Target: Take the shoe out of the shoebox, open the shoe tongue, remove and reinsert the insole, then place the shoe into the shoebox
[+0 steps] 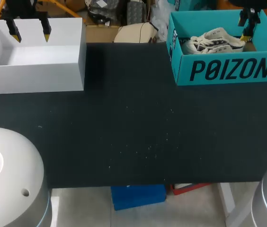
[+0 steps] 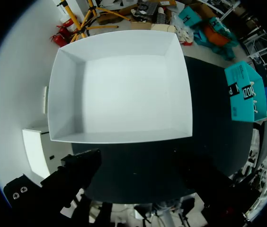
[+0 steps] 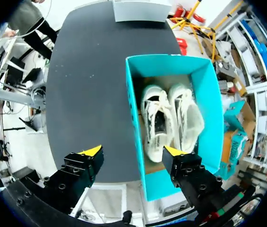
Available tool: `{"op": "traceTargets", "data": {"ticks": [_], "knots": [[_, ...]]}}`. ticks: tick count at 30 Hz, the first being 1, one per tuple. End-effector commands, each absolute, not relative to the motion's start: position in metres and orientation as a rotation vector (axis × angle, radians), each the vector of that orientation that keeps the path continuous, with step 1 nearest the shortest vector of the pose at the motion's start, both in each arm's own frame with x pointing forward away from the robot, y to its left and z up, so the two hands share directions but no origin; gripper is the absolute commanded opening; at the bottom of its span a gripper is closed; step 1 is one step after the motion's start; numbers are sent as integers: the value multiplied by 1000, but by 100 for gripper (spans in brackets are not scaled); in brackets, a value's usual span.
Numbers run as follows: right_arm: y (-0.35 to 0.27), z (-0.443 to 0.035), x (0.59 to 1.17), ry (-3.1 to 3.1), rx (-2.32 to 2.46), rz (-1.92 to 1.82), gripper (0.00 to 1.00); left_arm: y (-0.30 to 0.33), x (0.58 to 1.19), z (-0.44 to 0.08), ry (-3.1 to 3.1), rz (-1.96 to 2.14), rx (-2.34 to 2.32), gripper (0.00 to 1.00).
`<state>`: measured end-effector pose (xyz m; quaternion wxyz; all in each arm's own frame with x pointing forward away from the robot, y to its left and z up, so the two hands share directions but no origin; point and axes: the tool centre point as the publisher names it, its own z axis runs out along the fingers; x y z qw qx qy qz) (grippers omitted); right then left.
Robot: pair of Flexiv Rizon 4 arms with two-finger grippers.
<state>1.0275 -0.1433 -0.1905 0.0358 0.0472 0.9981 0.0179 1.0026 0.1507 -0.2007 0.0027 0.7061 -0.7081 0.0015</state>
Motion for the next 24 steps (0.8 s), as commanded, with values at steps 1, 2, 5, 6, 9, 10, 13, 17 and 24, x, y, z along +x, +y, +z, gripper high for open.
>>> {"op": "traceTargets", "data": {"ticks": [1, 2, 5, 6, 9, 10, 13, 17, 24], "knots": [[-135, -200, 1054, 3008, -204, 30, 47, 150, 1002, -200, -2220, -1, 2217, 100], [-133, -202, 1059, 2999, -220, 39, 47, 150, 1002, -200, -2220, -1, 2217, 100], [-132, -211, 1072, 2986, -260, 41, 47, 150, 1002, -200, -2220, -1, 2217, 100], [-132, -214, 1075, 2985, -274, 36, 47, 150, 1002, -200, -2220, -1, 2217, 100], [-131, -225, 1086, 2983, -291, 41, 45, 150, 1002, -200, -2220, -1, 2217, 100], [-132, -229, 1088, 2983, -297, 37, 45, 150, 1002, -200, -2220, -1, 2217, 100], [-135, -243, 1096, 2989, -305, 24, 45, 150, 1002, -200, -2220, -1, 2217, 100], [-137, -258, 1107, 3000, -299, 12, 45, 150, 1002, -200, -2220, -1, 2217, 100], [-138, -278, 1120, 3030, -290, -2, 44, 150, 1002, -200, -2220, -1, 2217, 100]]}}
